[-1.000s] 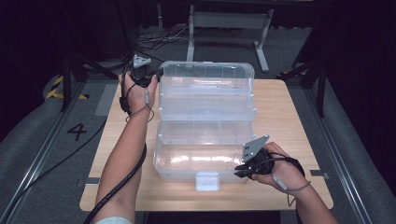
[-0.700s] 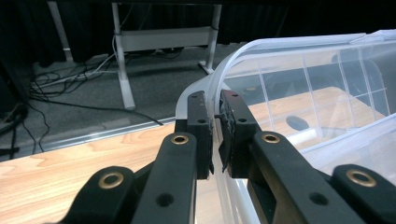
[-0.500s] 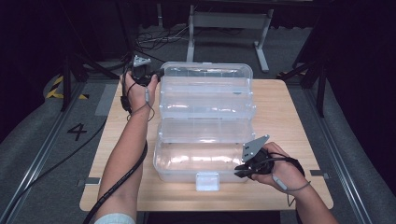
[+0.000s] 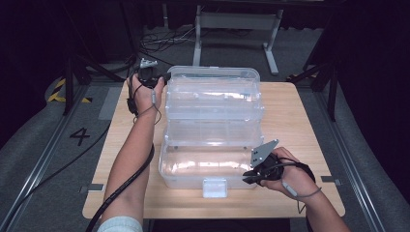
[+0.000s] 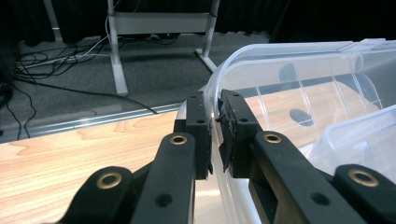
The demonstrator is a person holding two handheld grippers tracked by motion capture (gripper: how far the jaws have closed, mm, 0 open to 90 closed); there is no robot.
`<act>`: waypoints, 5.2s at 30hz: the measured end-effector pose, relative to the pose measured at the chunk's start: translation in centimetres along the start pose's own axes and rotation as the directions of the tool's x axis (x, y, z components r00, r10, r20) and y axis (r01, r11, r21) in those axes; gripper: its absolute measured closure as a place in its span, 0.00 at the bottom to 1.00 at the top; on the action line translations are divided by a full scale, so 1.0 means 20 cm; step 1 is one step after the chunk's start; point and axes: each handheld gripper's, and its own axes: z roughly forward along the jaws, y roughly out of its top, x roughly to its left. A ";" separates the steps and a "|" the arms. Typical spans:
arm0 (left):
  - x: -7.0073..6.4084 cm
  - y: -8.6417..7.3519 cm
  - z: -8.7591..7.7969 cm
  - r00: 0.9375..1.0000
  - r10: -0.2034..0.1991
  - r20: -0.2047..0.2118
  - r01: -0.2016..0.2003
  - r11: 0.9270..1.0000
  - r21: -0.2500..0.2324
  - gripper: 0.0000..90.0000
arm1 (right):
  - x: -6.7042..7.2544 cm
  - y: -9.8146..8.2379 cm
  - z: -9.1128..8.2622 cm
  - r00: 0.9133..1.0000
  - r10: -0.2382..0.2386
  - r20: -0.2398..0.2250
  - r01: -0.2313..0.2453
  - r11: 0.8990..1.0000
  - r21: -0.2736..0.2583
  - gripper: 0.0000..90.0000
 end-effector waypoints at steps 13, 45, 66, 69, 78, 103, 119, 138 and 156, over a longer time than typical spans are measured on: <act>0.02 -0.01 0.05 1.000 -0.012 -0.006 0.012 0.999 0.034 0.91 | 0.00 0.00 0.00 1.000 0.002 -0.001 -0.002 1.000 -0.003 0.89; 0.08 -0.11 0.17 0.999 -0.035 -0.032 0.038 0.994 0.102 0.89 | -0.01 -0.01 0.01 1.000 0.006 -0.016 -0.006 1.000 -0.009 0.88; 0.13 -0.06 -0.08 0.998 0.015 -0.053 -0.017 0.999 -0.034 0.68 | 0.00 0.01 0.01 0.999 0.030 -0.014 -0.031 0.999 -0.033 0.83; 0.12 -0.05 -0.18 0.999 0.027 -0.040 -0.029 0.998 -0.061 0.67 | 0.00 0.02 0.01 0.999 0.027 -0.018 -0.028 0.999 -0.045 0.80; 0.00 -0.11 -0.50 0.996 0.092 -0.007 -0.092 0.992 -0.087 0.65 | -0.04 -0.01 -0.10 0.997 0.080 0.001 -0.079 0.988 -0.129 0.78; -0.09 -0.26 -0.79 0.997 0.079 -0.001 -0.078 0.990 -0.115 0.64 | -0.23 -0.08 -0.38 0.959 0.261 0.112 -0.227 0.941 -0.250 0.77; -0.09 -0.25 -0.83 0.998 0.065 -0.007 -0.065 0.990 -0.122 0.63 | -0.40 -0.18 -0.40 0.916 0.366 0.167 -0.352 0.930 -0.110 0.76; -0.08 -0.24 -0.86 0.998 0.063 -0.016 -0.064 0.989 -0.132 0.63 | -0.49 -0.22 -0.22 0.898 0.390 0.202 -0.419 0.899 0.125 0.70; -0.08 -0.23 -0.88 0.998 0.057 -0.016 -0.058 0.989 -0.137 0.62 | -0.53 -0.25 -0.11 0.896 0.392 0.209 -0.434 0.872 0.227 0.72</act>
